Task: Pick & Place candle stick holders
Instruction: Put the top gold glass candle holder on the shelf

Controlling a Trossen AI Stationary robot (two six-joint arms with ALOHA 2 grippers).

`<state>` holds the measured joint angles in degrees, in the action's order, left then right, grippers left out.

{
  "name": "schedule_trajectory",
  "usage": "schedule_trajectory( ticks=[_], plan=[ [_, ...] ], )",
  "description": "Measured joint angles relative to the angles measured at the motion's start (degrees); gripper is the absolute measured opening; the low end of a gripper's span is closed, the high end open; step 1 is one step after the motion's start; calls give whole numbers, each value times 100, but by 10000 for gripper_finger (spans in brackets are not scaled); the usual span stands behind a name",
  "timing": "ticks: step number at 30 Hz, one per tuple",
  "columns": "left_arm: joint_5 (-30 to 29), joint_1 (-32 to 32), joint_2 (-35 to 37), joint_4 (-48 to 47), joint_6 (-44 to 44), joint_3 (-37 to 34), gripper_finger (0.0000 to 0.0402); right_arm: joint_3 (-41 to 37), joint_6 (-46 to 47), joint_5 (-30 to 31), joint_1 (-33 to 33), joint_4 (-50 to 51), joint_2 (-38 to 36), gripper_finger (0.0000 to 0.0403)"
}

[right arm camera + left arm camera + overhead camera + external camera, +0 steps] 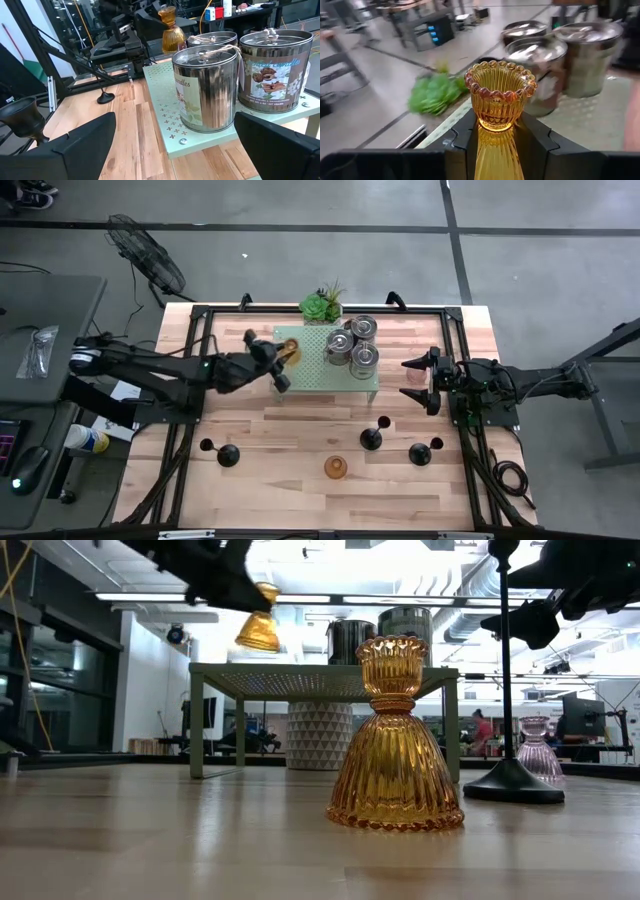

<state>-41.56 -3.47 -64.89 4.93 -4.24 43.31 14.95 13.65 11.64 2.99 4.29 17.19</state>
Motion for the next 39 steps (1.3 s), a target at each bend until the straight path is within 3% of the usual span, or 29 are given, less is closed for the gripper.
schedule_trajectory(
  ticks=[4,19,39],
  plan=[
    [637,356,-417,355,121,119,97,0,1,0,2,0,-1,400],
    [1045,1128,-1339,1049,104,393,97,1,1,0,0,0,-2,400],
    [1572,1709,-1875,1865,102,393,97,1,1,0,2,2,-2,400]
  ],
)
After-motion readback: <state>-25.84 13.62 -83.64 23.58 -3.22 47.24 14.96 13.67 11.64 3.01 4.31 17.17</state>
